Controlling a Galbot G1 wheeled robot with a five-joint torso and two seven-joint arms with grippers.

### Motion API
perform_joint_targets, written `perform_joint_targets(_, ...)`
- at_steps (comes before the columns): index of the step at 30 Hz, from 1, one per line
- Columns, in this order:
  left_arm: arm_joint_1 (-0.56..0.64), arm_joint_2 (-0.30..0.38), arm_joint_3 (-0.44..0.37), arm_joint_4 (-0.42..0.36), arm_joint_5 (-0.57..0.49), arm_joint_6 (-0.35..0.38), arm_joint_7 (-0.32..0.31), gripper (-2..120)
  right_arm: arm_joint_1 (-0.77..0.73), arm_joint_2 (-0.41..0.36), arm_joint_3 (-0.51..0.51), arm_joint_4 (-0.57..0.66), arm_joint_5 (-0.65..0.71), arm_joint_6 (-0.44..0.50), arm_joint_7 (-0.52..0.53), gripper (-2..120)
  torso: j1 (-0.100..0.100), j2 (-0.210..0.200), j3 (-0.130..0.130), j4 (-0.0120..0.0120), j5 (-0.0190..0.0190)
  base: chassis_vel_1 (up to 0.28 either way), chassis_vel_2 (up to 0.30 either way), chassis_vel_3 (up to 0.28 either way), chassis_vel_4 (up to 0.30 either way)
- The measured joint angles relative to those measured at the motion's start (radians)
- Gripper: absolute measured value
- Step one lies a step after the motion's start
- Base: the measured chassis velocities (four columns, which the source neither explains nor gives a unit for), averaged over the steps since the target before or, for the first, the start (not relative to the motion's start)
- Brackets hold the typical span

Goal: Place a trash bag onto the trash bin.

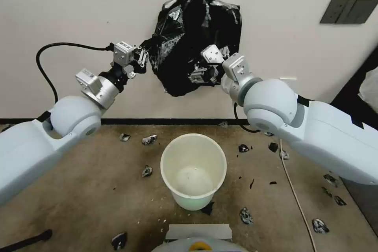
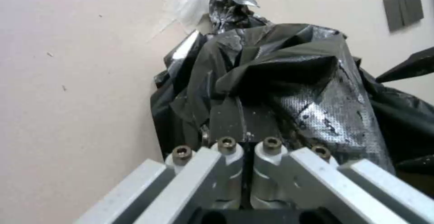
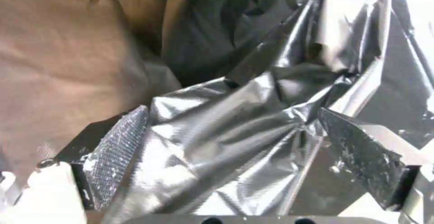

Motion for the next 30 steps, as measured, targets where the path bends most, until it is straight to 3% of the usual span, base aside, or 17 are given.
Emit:
perform_joint_targets(4, -0.003, -0.004, 0.003, 0.0, -0.001, 0.0, 0.0, 0, 0.001, -0.017, -0.012, 0.006, -0.009, 0.0, 0.0, 97, 0.0, 0.0, 0.0, 0.0002, 0.0005, 0.0, 0.0, 0.0, 0.0)
perform_joint_targets(8, -0.002, -0.007, 0.006, -0.001, -0.001, 0.0, 0.0, 0, 0.001, -0.037, -0.034, 0.007, -0.026, 0.0, 0.0, 89, 0.0, 0.0, 0.0, 0.0, 0.0006, 0.0, 0.0, 0.0, 0.0)
perform_joint_targets(18, -0.005, -0.012, 0.007, -0.01, -0.006, 0.0, -0.001, 0, 0.0, -0.072, -0.078, -0.009, -0.114, 0.004, -0.008, 50, 0.0, 0.0, 0.0, 0.0, 0.0006, 0.0, 0.0, 0.0, 0.0)
perform_joint_targets(27, -0.006, -0.012, 0.004, -0.021, -0.012, 0.0, -0.002, 0, 0.028, -0.103, -0.108, -0.01, -0.096, 0.005, -0.003, 22, 0.0, 0.0, 0.0, 0.0001, 0.0004, 0.0, 0.0, 0.0, 0.0)
perform_joint_targets(30, -0.006, -0.01, -0.003, -0.027, -0.017, 0.0, -0.002, 0, 0.03, -0.125, -0.109, -0.012, -0.05, 0.005, 0.014, 6, 0.0, 0.0, 0.0, 0.0001, 0.0005, 0.0, 0.0, 0.0, 0.0)
